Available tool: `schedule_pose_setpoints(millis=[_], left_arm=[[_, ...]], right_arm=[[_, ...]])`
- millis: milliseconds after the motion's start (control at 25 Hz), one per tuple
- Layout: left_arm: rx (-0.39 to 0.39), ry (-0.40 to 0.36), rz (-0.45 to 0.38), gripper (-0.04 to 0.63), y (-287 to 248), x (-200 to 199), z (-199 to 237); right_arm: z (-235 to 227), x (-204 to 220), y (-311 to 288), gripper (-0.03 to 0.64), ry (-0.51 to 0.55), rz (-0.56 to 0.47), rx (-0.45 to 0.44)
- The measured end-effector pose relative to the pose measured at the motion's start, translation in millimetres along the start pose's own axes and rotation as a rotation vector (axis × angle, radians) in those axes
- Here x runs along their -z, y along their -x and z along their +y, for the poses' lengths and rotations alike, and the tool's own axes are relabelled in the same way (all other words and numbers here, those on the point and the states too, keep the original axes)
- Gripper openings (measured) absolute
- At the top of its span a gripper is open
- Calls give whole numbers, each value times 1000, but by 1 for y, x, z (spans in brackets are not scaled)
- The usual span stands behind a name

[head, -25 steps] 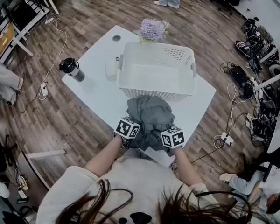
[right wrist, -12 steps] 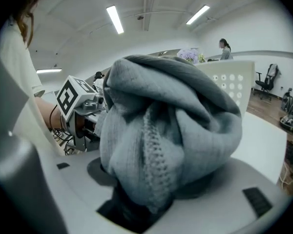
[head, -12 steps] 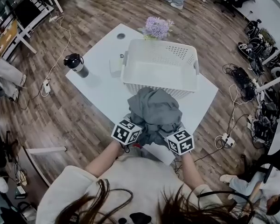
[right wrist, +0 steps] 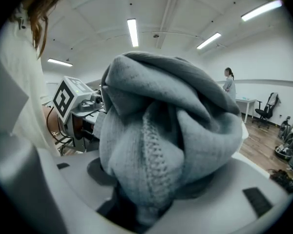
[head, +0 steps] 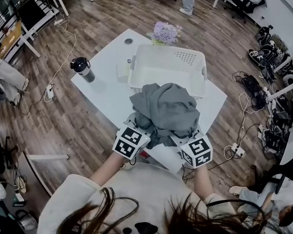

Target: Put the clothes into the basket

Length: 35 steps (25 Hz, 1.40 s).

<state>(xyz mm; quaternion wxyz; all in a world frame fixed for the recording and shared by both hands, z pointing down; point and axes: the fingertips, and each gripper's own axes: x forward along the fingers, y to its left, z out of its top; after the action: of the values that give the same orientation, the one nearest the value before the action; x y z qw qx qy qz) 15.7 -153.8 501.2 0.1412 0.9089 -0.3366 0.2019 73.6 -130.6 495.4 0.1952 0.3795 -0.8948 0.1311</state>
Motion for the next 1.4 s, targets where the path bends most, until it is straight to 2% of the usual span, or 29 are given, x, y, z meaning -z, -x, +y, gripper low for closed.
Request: schedule_pose_setpoints(millis=[280,480,680,1080,1240,1400], left_arm=[[-39,-93,-121,150,23,-60,-7],[-54,-149,-171,150,28,-91,-5],[-73,-177,-208,150,29,-118,8],[-136,-256,-330,150,17,-200,44],[-158,-261,-355,150,4,-214,61],[-170,-249,-355,150,-16,-212,80]], right_arm=[[-2,-55,26,282,84,-97,46],[-9,-84,35,282,126,-141,71],[-20,-110,31,282,159,-171,89],[-65,-187,20,282,262,-256,143],[-84,-200,8,282,281,-257,160],[-102,-198,-13,282,273,-240,174]])
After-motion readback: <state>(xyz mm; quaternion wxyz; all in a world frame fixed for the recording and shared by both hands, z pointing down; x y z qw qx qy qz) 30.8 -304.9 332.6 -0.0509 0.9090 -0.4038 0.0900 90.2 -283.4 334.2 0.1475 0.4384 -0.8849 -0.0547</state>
